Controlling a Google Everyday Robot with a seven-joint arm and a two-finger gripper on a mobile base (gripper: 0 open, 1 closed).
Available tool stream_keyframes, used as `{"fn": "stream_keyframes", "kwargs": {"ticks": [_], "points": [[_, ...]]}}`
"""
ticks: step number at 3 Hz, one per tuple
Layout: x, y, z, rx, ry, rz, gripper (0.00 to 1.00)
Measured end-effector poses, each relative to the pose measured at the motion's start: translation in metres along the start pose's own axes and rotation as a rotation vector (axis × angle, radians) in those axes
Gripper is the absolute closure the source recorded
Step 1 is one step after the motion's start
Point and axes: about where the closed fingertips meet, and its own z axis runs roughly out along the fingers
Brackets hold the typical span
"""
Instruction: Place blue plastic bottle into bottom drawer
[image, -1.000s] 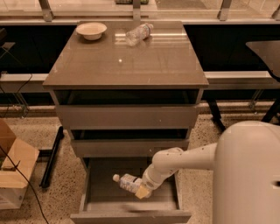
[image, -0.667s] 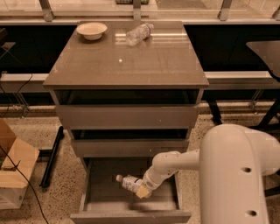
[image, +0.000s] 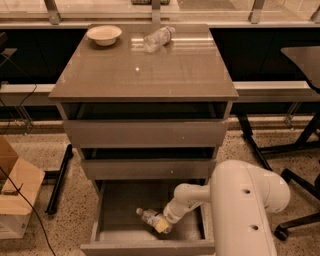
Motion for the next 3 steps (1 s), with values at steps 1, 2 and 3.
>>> {"fn": "stream_keyframes", "kwargs": {"ticks": [1,2,3], "points": [[0.0125,-0.0065,0.0436,-0.052,0.012,0.079,0.41],[0.0147,-0.0103,0.0516,-0.055,0.009,0.092,0.18],[0.0147,-0.0103,0.0516,-0.055,0.009,0.092,0.00]]}}
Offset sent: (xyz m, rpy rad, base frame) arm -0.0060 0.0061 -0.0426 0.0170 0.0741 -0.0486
